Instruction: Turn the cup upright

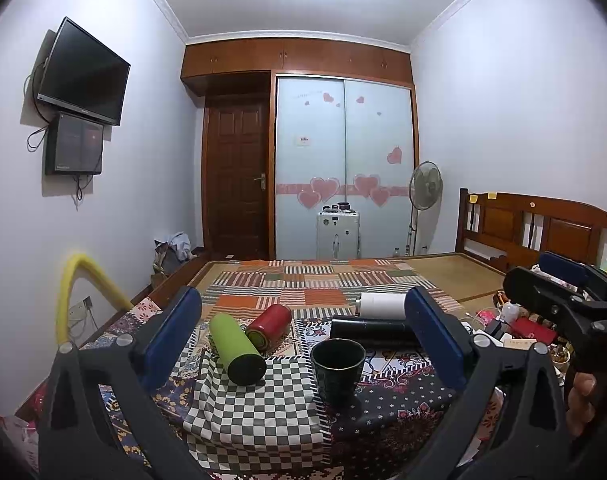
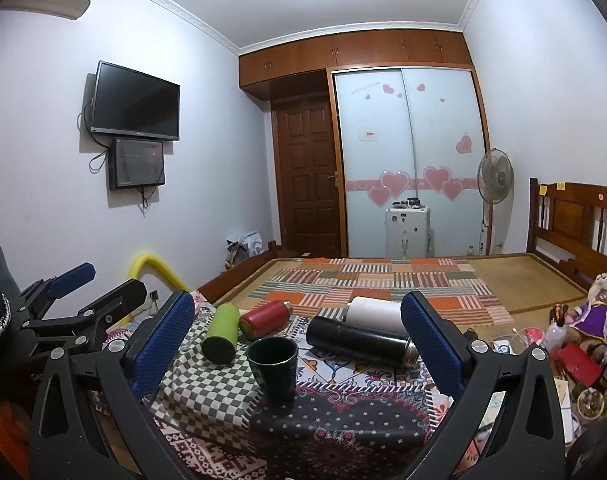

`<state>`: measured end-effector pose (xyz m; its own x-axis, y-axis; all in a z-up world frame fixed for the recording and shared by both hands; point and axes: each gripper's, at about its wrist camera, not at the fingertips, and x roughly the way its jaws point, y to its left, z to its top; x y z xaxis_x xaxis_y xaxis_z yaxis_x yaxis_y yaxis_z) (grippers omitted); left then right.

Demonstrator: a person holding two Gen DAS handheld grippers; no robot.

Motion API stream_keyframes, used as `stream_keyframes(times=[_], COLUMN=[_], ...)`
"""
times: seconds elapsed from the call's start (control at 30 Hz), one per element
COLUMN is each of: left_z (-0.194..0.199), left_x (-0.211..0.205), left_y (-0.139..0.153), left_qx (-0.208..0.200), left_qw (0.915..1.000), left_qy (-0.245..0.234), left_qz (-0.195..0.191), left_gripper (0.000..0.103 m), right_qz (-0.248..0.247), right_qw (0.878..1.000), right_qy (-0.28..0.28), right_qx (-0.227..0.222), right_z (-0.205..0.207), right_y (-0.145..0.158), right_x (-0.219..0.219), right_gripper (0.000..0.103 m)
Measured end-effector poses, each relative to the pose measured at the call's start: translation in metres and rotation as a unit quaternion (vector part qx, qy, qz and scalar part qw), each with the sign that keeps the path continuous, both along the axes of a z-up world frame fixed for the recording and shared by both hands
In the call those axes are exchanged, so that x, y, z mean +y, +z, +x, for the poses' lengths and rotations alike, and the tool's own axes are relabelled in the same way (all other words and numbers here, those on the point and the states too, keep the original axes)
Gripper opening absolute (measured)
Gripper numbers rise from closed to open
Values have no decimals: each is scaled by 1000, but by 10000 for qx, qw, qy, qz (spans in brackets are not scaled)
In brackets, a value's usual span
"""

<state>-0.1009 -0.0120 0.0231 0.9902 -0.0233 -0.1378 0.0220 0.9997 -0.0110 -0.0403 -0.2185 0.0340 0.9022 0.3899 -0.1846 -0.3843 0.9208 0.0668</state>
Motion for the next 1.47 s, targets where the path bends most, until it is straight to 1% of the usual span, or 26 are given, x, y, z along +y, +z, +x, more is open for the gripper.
stream_keyframes(times=[0.97, 1.47], left_z=[1, 0], left_x=[-5, -7], left_y=[1, 0], left_qx=[17, 79], left_qw=[9999, 9998], left_qy=[-133, -177], left_qz=[13, 4], left_gripper=[103, 103], right_qz=[37, 54], right_qw=[9999, 9999], right_qy=[-45, -21], right_qx=[-129, -107], right_z=[-4, -5], right_y=[8, 9], right_x=[-2, -2], right_gripper=[103, 103])
